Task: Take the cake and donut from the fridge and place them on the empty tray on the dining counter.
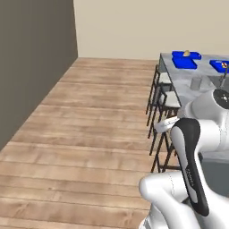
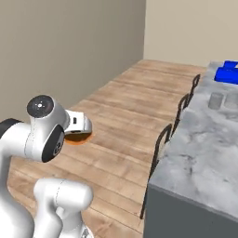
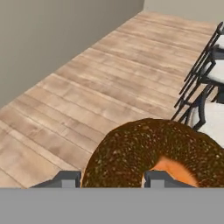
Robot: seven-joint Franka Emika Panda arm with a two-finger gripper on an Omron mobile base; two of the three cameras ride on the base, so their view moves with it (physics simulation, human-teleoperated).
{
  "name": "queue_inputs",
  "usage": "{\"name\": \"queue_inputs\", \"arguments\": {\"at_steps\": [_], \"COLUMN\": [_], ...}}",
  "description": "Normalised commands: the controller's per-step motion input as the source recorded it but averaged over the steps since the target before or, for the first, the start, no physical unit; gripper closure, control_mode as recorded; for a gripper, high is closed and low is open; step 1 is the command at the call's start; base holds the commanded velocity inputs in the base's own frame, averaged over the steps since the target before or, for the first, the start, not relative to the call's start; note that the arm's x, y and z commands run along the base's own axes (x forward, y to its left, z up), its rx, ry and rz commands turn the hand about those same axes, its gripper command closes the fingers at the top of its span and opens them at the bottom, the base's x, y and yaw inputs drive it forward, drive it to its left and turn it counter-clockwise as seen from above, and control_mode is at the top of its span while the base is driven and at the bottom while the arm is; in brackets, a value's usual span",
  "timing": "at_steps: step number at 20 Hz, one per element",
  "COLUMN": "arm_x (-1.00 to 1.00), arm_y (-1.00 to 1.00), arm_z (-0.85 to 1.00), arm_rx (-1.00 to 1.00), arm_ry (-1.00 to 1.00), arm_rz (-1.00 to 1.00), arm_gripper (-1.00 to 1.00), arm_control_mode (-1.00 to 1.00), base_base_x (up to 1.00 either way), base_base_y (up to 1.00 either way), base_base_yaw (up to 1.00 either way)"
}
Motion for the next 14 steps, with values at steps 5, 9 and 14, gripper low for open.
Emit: {"name": "queue_inputs", "arguments": {"at_steps": [5,9,14], "arm_x": [0.0,0.0,0.0], "arm_y": [0.0,0.0,0.0], "arm_z": [0.0,0.0,0.0], "arm_rx": [0.0,0.0,0.0], "arm_ry": [0.0,0.0,0.0], "arm_rz": [0.0,0.0,0.0], "arm_gripper": [1.0,1.0,1.0], "arm_control_mode": [1.0,1.0,1.0], "base_base_x": [1.0,1.0,1.0], "base_base_y": [0.96,0.93,0.65], "base_base_yaw": [-0.5,-0.52,-0.51]}}
